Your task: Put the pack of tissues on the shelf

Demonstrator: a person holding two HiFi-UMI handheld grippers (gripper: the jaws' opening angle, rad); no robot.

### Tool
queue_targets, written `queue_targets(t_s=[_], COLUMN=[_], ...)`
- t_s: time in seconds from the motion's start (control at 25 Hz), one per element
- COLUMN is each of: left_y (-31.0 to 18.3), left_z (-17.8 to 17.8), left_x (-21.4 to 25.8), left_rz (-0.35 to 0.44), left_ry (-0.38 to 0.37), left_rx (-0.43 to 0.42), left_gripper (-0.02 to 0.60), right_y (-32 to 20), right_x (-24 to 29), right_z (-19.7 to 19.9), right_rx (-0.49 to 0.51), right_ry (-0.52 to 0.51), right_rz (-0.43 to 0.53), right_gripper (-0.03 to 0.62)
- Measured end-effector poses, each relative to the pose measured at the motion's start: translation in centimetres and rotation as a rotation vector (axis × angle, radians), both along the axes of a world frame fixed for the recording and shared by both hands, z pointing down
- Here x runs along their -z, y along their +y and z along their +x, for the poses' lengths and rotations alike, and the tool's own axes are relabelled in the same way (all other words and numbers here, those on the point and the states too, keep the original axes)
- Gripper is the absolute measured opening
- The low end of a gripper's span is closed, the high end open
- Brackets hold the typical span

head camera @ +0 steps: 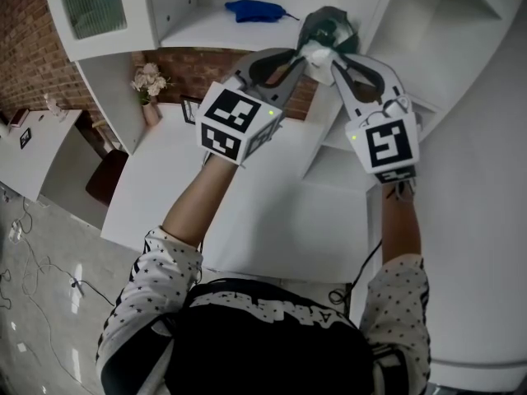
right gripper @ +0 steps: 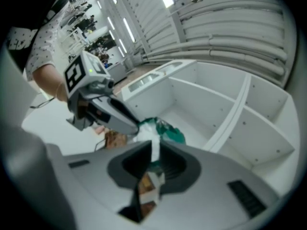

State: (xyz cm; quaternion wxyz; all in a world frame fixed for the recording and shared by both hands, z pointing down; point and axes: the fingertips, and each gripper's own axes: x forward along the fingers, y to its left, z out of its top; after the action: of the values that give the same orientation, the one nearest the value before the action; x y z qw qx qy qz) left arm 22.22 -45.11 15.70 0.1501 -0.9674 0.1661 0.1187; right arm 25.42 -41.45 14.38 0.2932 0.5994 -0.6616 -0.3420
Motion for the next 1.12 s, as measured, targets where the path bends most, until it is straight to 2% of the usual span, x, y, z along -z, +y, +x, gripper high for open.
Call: queue_targets(t_s=[0.56,0.72,1.12], left_y=[-1.2,-1.4,-1.7], left_z=[1.3,1.8,2.9], left_x=[-0.1,-0.1,-0.4], left_rz=[0.013,0.011,0.017], left_ry=[0.004,0.009,-0.025], left_rx=[0.02,0.021,0.023], left_gripper=[0.081,0.081,0.081], right_y=[-0.7,-0.6,-2.4], right_x=[-0.1,-1.1,-2.4], right_z=[0.8,0.2,1.6], right_rx=[-0.023,-0.005,-0.049], right_ry=[-0.012,0.004,-0.023], right_rz=[0.022,-0.005,-0.044], right_gripper=[0.067,0.066,0.055])
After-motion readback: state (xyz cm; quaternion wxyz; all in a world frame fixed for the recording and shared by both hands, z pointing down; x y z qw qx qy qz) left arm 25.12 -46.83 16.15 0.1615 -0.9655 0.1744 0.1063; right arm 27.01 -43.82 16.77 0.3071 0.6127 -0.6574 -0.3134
